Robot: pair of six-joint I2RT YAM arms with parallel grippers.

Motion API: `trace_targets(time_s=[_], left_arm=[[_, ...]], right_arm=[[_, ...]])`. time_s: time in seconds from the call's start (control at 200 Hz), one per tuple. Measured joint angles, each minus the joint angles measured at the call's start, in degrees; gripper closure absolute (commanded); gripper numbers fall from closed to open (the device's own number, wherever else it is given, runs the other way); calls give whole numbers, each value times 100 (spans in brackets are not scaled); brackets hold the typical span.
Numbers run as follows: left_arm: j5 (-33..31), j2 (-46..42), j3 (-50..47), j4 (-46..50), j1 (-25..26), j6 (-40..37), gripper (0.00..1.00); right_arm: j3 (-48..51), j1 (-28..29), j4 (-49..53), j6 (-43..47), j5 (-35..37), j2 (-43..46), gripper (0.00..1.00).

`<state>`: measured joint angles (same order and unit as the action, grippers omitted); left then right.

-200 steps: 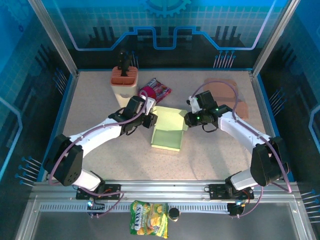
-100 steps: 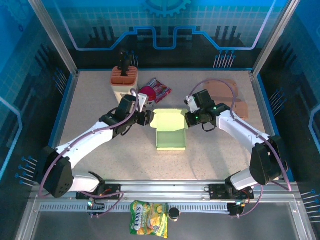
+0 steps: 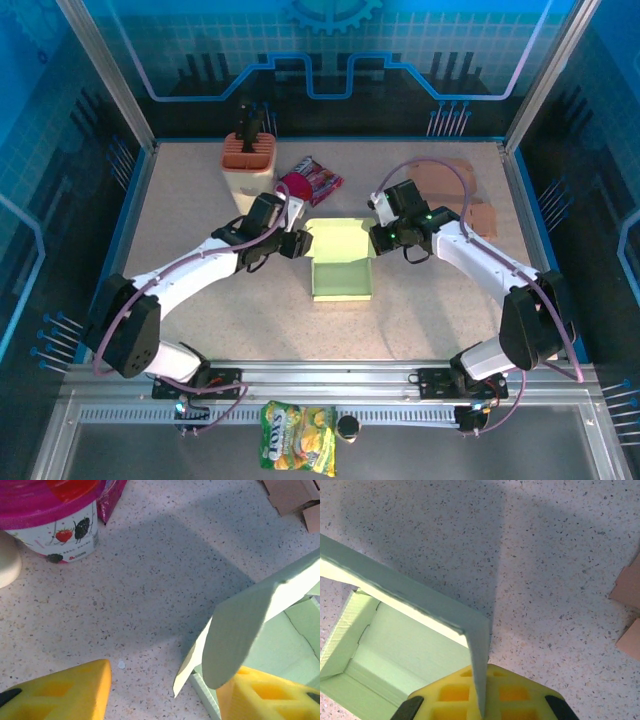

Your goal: Fold the paper box

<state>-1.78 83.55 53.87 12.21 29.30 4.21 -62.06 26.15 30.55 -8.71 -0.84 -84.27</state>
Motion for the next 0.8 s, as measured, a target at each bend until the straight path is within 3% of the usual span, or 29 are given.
trace_targets(time_s=[0.58, 0.8], left_arm=[[-11, 293, 236, 2, 175, 13, 69], [-205, 343, 313, 24, 321, 28, 87]], right_arm=[[0, 59, -13, 0, 2, 0, 100], [0, 105, -13, -9, 26, 0, 100]])
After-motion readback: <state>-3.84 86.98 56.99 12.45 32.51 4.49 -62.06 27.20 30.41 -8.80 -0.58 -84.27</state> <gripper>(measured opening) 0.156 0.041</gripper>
